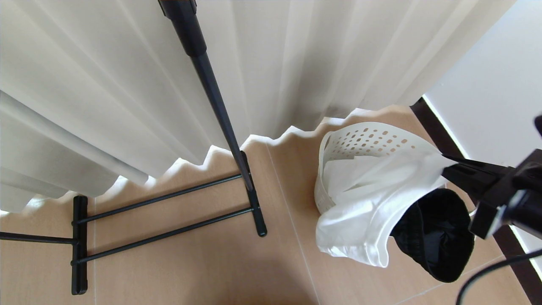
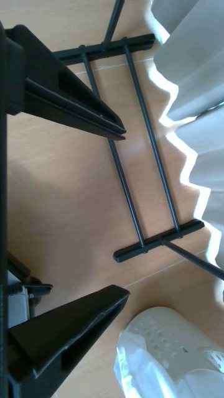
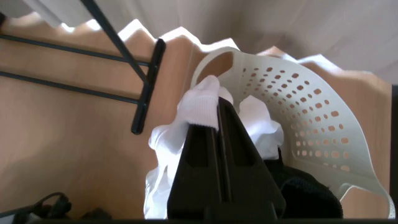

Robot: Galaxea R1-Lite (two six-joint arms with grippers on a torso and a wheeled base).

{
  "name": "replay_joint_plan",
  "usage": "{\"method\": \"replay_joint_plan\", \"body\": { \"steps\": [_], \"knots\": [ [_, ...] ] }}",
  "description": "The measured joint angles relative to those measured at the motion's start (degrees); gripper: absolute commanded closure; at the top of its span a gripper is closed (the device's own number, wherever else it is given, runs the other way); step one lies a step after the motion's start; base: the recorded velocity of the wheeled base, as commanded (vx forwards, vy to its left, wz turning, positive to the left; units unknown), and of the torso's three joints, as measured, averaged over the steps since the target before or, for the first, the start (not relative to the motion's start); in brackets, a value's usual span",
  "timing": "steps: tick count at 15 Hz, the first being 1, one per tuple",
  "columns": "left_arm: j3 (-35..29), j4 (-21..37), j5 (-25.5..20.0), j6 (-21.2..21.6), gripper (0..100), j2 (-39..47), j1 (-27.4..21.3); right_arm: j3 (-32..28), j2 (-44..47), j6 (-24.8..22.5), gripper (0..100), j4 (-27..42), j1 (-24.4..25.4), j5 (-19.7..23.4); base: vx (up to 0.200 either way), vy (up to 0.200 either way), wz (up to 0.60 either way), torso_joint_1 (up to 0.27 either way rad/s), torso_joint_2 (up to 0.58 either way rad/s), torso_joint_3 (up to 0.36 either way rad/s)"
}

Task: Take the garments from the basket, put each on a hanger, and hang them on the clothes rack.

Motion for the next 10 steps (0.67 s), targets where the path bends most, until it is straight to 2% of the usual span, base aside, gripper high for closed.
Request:
{"method": "replay_joint_plan", "body": {
  "steps": [4,10],
  "knots": [
    [0.0,0.02,-0.11,0.15,0,0.0,-0.02,2.45,-7.08,-0.63,100,0.66,2.4,0.26,0.0,0.0,0.0,0.0,0.0,0.0],
    [-0.07,0.06,-0.28,0.12,0,0.0,-0.02,2.43,-8.63,-0.66,100,0.55,2.56,0.28,0.0,0.0,0.0,0.0,0.0,0.0]
  ]
}}
